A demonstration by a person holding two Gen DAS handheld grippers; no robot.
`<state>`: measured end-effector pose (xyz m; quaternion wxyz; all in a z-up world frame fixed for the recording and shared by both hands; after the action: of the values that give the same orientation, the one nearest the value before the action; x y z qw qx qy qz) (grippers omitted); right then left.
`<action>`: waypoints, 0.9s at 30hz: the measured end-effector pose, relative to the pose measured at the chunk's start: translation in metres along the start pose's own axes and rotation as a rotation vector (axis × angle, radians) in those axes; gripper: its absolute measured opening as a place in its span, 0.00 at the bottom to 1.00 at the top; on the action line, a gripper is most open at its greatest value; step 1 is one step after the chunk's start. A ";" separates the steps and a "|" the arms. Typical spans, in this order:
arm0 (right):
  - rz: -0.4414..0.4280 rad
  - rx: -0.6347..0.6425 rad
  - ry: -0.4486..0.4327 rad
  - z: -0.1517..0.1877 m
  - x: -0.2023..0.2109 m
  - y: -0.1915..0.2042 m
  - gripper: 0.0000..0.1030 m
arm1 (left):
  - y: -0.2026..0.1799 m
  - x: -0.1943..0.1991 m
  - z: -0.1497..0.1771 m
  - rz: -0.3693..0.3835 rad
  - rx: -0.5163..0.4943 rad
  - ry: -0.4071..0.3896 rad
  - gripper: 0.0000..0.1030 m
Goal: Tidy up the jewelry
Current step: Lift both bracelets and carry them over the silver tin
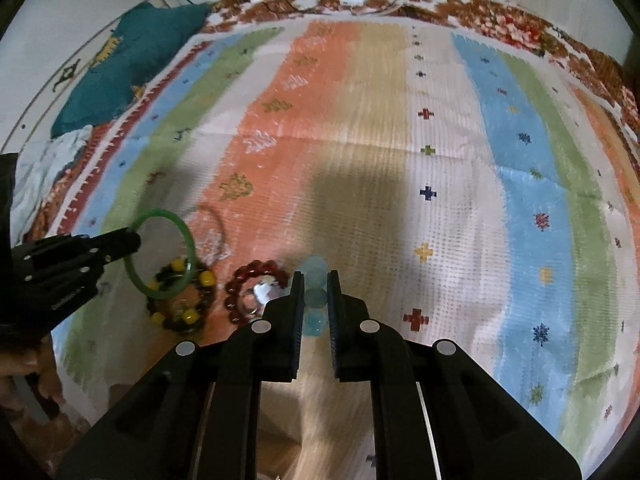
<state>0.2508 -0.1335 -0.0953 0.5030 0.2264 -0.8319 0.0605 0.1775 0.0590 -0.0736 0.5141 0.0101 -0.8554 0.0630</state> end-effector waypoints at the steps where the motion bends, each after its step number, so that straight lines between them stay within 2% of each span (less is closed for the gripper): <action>1: 0.001 0.004 -0.006 0.000 0.003 0.002 0.12 | -0.001 0.003 0.001 0.005 0.000 -0.004 0.07; 9: 0.001 0.017 -0.050 0.007 0.027 0.011 0.12 | -0.010 0.031 0.009 0.036 -0.001 -0.045 0.07; 13: -0.023 0.013 -0.069 0.013 0.039 0.016 0.12 | -0.013 0.046 0.013 0.049 -0.001 -0.078 0.07; 27: -0.099 0.067 -0.155 0.038 0.089 0.039 0.12 | -0.022 0.078 0.043 0.088 0.008 -0.120 0.07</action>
<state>0.1684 -0.1388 -0.0319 0.4318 0.2879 -0.8536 0.0460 0.1052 0.0358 -0.0224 0.4584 -0.0220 -0.8841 0.0882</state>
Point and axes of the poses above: each gripper's, at about its wrist camera, not at the fingertips, and x roughly against the way its jaws point, y to its left, z to its underside, the point moved 1 cm from there along -x, roughly the way its jaws point, and after that the axes turned 1 degree about -y, right-handed, at the moved point
